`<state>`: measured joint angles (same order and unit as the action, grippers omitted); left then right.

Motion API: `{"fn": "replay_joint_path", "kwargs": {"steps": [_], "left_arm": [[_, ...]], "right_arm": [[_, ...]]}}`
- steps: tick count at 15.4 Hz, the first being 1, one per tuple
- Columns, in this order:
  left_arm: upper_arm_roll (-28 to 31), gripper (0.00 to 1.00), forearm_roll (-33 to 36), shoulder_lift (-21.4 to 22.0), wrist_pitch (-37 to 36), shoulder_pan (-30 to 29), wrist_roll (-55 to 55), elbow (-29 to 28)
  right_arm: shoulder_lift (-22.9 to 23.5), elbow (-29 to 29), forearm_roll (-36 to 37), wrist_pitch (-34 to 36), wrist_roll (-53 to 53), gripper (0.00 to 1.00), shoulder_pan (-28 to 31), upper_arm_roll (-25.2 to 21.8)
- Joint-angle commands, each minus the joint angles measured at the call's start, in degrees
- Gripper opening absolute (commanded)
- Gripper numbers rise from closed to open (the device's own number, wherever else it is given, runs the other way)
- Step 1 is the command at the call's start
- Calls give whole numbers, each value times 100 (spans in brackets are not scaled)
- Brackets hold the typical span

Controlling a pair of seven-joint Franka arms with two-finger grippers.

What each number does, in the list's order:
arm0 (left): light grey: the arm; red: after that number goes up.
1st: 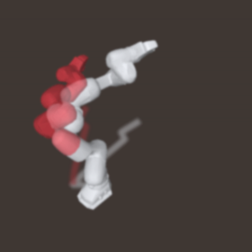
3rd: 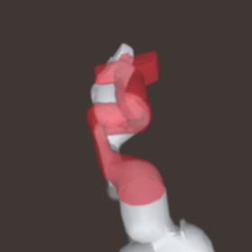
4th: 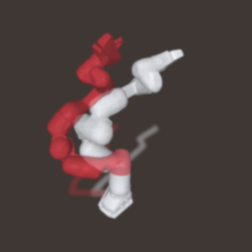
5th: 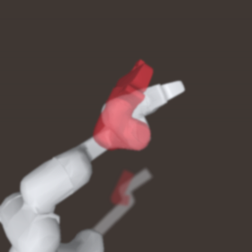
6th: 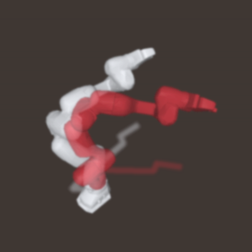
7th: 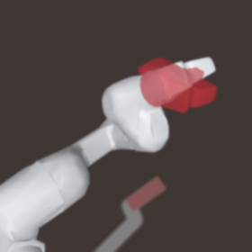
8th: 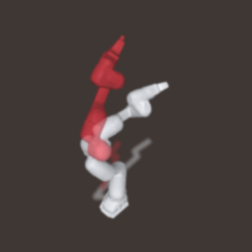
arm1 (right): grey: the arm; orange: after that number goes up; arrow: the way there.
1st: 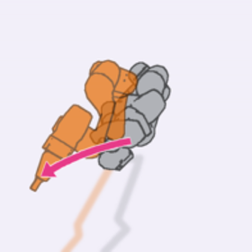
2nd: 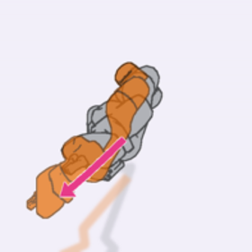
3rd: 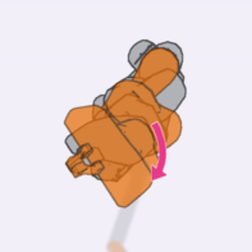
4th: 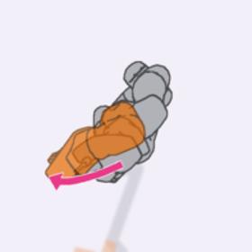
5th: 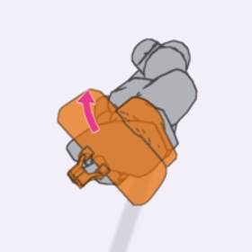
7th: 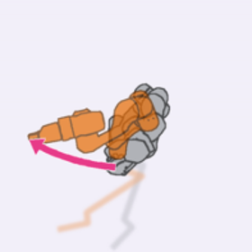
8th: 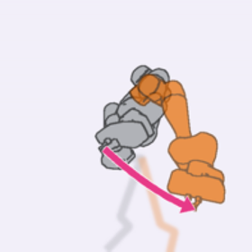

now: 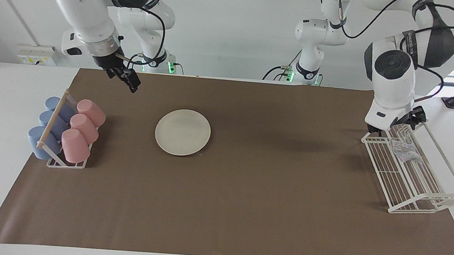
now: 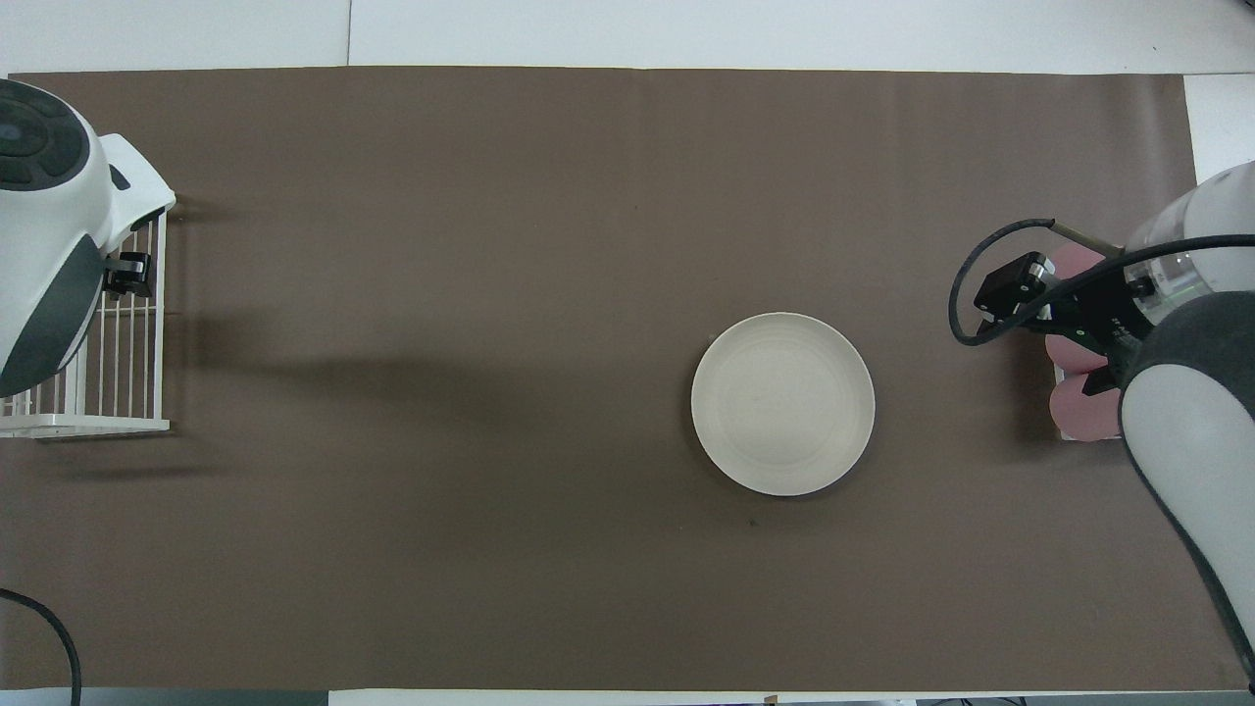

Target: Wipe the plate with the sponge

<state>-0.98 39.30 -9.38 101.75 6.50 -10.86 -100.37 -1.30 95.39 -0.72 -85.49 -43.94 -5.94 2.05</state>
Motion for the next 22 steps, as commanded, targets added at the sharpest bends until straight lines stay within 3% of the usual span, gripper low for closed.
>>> {"fn": "replay_joint_path", "kwargs": {"steps": [1, 4, 6, 10, 13, 14, 16, 17, 18, 22], "left_arm": [[45, 100, 437, -300, 283, -17, -74, 35], [45, 100, 1096, -643, 371, 1, -451, 35], [45, 100, 1186, -731, 424, -26, -618, 52], [45, 100, 1256, -820, 451, -35, -751, 43], [62, 99, 1256, -820, 407, -43, -751, 52], [63, 87, 1291, -820, 398, -43, -751, 61], [63, 38, 1291, -820, 371, -43, -760, 140], [63, 6, 1274, -820, 363, -35, -786, 157], [63, 0, 1274, -828, 363, -35, -899, 184], [71, 0, 1309, -846, 380, -35, -1428, 237]], "right_arm": [[-151, 129, -121, -73, -1218, 100, -109, 84], [-142, 67, -289, -204, -2222, 100, -346, 93], [-116, 67, -289, -633, -2697, 100, -460, 93], [-37, 41, -306, -583, -3541, 100, -785, 93], [532, -834, -666, 4, -4305, 100, -1049, 93], [813, -1299, -675, 189, -4551, 100, -1154, 93], [1288, -2048, -649, 541, -5096, 100, -1409, 93], [1464, -2312, -640, 586, -5412, 100, -1584, 85], [1579, -2436, -623, 577, -5719, 100, -1777, 59], [1598, -2411, -587, 454, -6162, 100, -2254, 58]]}}
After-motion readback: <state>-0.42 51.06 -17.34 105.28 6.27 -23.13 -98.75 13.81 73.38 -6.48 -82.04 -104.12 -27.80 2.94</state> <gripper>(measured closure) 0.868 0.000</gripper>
